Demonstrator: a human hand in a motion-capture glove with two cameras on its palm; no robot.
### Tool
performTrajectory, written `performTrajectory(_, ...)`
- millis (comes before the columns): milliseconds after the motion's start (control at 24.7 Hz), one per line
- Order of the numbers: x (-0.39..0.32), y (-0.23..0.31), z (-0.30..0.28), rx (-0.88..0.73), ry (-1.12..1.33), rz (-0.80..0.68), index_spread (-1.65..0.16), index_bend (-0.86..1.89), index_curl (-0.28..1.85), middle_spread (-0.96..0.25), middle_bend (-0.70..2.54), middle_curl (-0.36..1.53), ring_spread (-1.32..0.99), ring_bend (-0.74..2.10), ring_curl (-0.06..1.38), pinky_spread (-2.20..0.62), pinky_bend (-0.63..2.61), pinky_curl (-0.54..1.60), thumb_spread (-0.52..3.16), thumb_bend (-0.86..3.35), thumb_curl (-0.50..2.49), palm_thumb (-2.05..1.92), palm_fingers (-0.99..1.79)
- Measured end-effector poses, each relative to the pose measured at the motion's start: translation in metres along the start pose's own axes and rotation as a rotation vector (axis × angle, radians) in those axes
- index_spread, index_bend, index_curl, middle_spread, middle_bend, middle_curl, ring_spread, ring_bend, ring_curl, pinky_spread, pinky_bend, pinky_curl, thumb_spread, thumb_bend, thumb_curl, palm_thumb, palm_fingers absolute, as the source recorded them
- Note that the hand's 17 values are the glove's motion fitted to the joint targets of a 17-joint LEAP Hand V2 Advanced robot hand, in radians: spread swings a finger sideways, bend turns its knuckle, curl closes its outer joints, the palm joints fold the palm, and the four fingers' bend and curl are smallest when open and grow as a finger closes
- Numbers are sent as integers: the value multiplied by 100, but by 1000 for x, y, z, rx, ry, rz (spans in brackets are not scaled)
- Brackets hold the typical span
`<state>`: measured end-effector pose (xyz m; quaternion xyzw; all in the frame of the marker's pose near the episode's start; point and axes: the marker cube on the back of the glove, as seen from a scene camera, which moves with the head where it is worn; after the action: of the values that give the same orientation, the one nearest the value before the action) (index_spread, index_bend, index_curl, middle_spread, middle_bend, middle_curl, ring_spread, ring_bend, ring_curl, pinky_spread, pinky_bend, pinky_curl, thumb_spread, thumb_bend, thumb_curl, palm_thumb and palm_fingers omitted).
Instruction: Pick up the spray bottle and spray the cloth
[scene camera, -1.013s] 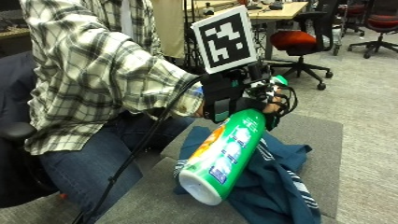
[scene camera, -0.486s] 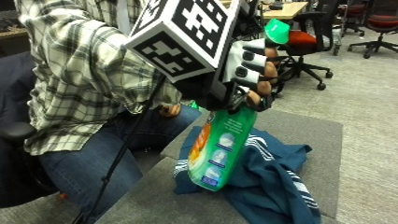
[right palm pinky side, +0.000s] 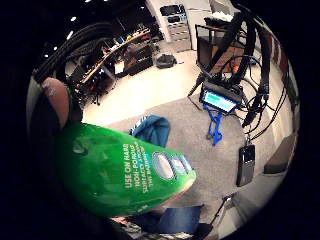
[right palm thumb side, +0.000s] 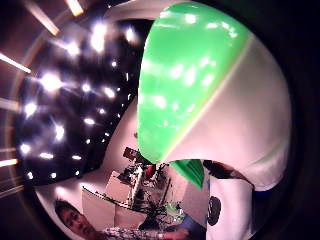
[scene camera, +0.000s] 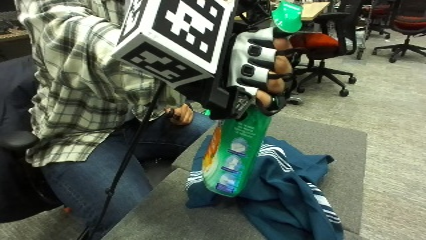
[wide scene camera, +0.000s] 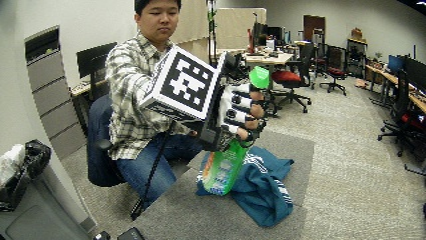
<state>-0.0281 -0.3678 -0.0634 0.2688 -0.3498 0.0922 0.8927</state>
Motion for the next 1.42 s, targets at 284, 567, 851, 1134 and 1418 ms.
performTrajectory(284, -36, 10, 26, -54, -108, -73, -28, 24, 69, -10, 54, 60, -16, 57, 54, -9, 38, 43, 43, -2, 81, 99, 122)
performTrajectory(567, -82, 24, 75, -110, -238, -138, -28, 24, 69, -10, 54, 60, -16, 57, 54, -9, 36, 43, 42, -3, 81, 100, 122)
performTrajectory(851, -122, 42, 143, -198, -376, -199, -28, 25, 69, -9, 53, 60, -16, 56, 54, -9, 36, 43, 41, -3, 82, 101, 122)
performTrajectory(1134, -143, 51, 202, -265, -469, -210, -28, 24, 70, -9, 53, 60, -16, 55, 54, -9, 36, 43, 42, -3, 82, 100, 121)
performTrajectory(1418, -141, 61, 250, -287, -540, -210, -28, 23, 69, -9, 53, 60, -16, 55, 54, -9, 35, 43, 42, -3, 81, 99, 121)
